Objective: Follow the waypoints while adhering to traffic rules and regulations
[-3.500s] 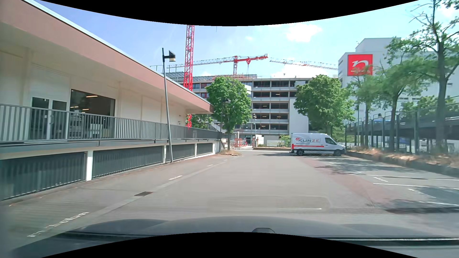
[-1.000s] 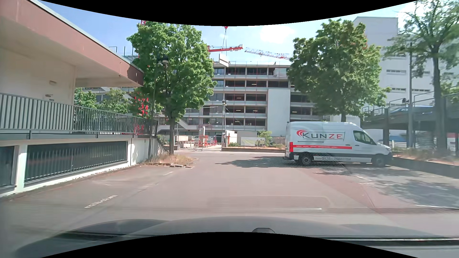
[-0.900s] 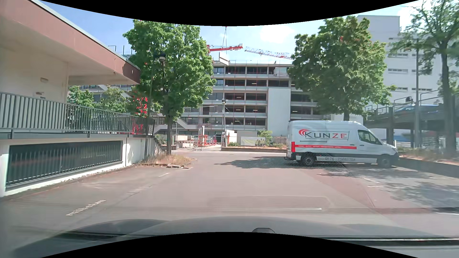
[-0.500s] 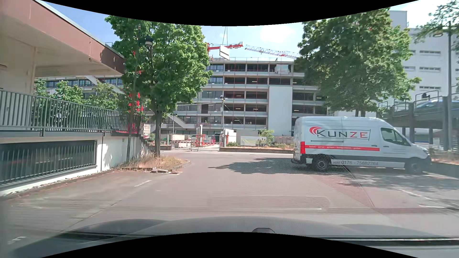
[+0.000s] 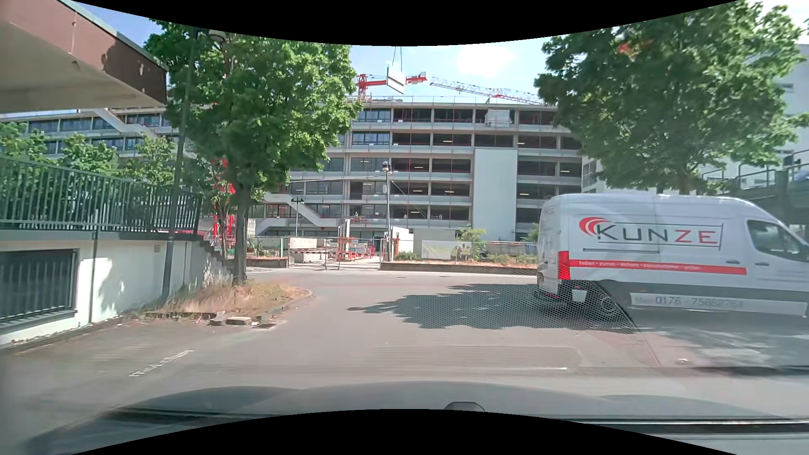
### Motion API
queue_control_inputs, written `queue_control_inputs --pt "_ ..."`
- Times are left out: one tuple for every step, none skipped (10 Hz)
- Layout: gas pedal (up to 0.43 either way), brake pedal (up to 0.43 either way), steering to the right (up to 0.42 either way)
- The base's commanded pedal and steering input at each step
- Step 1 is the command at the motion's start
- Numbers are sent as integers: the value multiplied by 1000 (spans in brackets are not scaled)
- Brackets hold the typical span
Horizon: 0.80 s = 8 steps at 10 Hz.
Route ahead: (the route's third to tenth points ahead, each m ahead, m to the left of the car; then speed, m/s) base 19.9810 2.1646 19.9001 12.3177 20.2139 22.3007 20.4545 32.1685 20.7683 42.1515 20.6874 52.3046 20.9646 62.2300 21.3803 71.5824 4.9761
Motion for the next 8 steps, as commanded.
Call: queue_control_inputs --pt "0 0 27" --pt "0 0 29" --pt "0 0 32" --pt "0 0 34" --pt "0 12 35" --pt "0 24 38" --pt "0 30 42" --pt "0 37 47"
